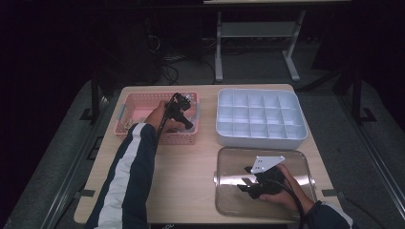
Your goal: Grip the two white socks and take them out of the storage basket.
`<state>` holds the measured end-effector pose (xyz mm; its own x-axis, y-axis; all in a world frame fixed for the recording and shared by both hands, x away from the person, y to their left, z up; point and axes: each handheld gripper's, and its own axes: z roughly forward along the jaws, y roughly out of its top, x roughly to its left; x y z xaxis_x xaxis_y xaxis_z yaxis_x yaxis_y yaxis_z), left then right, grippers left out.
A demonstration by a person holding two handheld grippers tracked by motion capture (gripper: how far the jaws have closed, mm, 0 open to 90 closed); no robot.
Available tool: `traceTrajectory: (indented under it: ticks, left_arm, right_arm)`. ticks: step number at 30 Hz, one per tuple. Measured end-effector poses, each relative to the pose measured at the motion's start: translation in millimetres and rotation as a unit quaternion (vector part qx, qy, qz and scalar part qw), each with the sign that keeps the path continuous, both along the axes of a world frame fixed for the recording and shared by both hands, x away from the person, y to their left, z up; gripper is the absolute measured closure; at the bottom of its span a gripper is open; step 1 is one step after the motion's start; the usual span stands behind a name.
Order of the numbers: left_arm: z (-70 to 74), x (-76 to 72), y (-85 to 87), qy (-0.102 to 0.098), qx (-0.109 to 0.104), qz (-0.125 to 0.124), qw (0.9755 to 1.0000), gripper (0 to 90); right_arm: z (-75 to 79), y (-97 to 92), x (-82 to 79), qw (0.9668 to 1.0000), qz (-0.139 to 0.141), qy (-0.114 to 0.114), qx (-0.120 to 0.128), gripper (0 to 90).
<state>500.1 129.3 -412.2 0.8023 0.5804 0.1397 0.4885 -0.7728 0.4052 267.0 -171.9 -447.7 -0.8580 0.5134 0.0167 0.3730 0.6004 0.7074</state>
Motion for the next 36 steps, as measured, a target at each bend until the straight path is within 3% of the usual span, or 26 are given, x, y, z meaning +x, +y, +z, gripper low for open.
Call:
traceTrajectory:
  ticks: [3, 9, 12, 15, 17, 22, 25, 29, 32, 34, 36]
  left_arm:
    - [-2.8, 7.4, -3.2, 0.008, 0.016, 0.0, 0.9998, 27.7]
    - [-14.1, 14.2, -5.7, 0.022, 0.036, 0.012, 0.999, 42.6]
    - [-15.9, 14.2, -6.1, 0.022, 0.032, 0.012, 0.9992, 55.1]
    - [-12.1, 12.5, -5.2, 0.009, 0.047, 0.0, 0.9988, 70.5]
    - [-7.5, 9.8, -3.9, -0.003, 0.039, -0.002, 0.9992, 79.5]
    - [12.2, 1.2, 2.8, -0.035, -0.002, -0.002, 0.9994, 82.3]
    - [21.9, -2.5, 7.1, -0.043, -0.015, -0.004, 0.9989, 83.0]
    - [26.8, -4.1, 12.1, -0.061, -0.033, 0.009, 0.9975, 83.3]
    - [32.0, -6.1, 14.4, -0.077, -0.06, 0.017, 0.9951, 83.4]
    - [35.5, -6.4, 16.0, -0.076, -0.065, 0.021, 0.9947, 83.4]
    - [34.9, -5.9, 16.8, -0.067, -0.058, 0.018, 0.9959, 82.9]
  right_arm:
    - [-0.8, -1.1, 1.0, 1.0, -0.006, 0.002, 0.0, 32.2]
    - [-1.8, -1.6, 1.6, 1.0, -0.006, 0.003, -0.004, 32.2]
    - [-2.0, -2.0, 1.5, 1.0, -0.006, 0.003, -0.006, 32.3]
    - [-1.8, -2.5, 1.0, 1.0, -0.009, 0.002, -0.003, 32.4]
    - [-1.2, -3.1, 0.6, 1.0, -0.009, 0.001, -0.002, 32.5]
    - [-0.7, -4.0, 0.2, 1.0, -0.009, 0.001, -0.002, 32.6]
    - [-0.4, -4.0, 0.1, 1.0, -0.007, 0.0, -0.001, 32.5]
    - [-0.4, -2.8, 0.8, 1.0, -0.006, 0.003, -0.002, 32.6]
    - [-1.0, -0.6, 1.2, 1.0, -0.001, 0.0, -0.001, 32.4]
    - [-1.2, -0.2, 1.2, 1.0, 0.0, 0.0, -0.002, 32.3]
    - [-1.5, 0.1, 1.5, 1.0, 0.0, 0.001, -0.002, 32.4]
